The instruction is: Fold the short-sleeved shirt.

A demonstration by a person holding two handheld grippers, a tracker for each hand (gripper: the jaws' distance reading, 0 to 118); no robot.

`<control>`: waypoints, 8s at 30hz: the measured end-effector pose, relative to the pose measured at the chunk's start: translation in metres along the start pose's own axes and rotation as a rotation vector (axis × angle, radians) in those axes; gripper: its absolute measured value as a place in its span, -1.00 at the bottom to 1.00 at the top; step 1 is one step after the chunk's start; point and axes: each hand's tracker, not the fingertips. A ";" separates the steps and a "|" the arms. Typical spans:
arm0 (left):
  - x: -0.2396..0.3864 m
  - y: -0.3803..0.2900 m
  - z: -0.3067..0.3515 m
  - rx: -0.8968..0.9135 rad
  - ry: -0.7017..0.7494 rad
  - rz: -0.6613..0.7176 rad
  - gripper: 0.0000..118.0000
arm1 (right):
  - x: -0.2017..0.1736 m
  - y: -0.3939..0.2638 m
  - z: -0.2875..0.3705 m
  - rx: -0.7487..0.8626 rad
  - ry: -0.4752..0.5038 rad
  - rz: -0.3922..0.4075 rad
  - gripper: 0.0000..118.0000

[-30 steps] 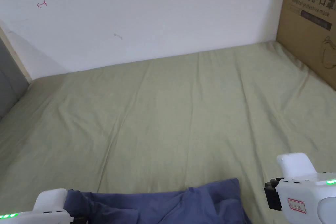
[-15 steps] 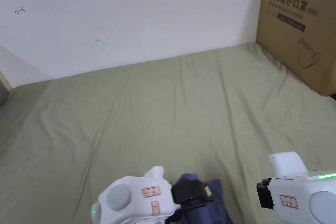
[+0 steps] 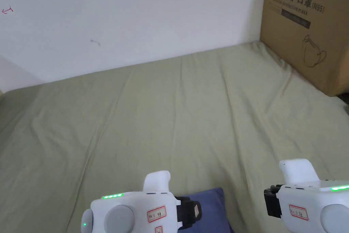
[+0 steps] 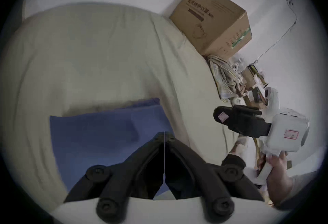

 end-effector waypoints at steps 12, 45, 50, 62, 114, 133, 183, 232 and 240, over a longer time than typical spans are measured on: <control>-0.005 -0.029 -0.136 -0.222 -0.130 0.274 -1.00 | 0.015 -0.004 0.008 -0.002 -0.028 -0.024 -1.00; -0.174 -0.085 0.083 0.183 -0.176 0.484 -0.66 | 0.026 -0.026 -0.132 -0.355 0.646 -0.364 -1.00; -0.198 -0.068 0.053 0.157 -0.362 0.514 1.00 | 0.028 -0.028 -0.135 -0.364 0.666 -0.383 -1.00; -0.177 -0.032 -0.068 -0.115 -0.713 0.589 0.89 | 0.034 -0.040 -0.138 -0.339 0.691 -0.432 -1.00; -0.373 -0.060 0.353 0.130 0.991 0.016 0.87 | -0.378 -0.018 -0.082 -0.075 0.003 0.088 -1.00; -0.007 -0.029 0.135 0.493 0.623 -0.136 -0.99 | -0.135 0.024 0.056 0.138 -0.060 0.000 -1.00; 0.151 -0.032 0.291 1.101 0.634 -0.245 1.00 | -0.123 0.058 0.249 0.918 -0.116 0.131 0.58; 0.133 -0.027 0.277 1.044 0.562 -0.205 1.00 | -0.129 0.056 0.234 0.900 -0.078 0.145 0.58; 0.132 -0.028 0.282 1.054 0.581 -0.204 1.00 | -0.129 0.056 0.233 0.887 -0.086 0.140 0.58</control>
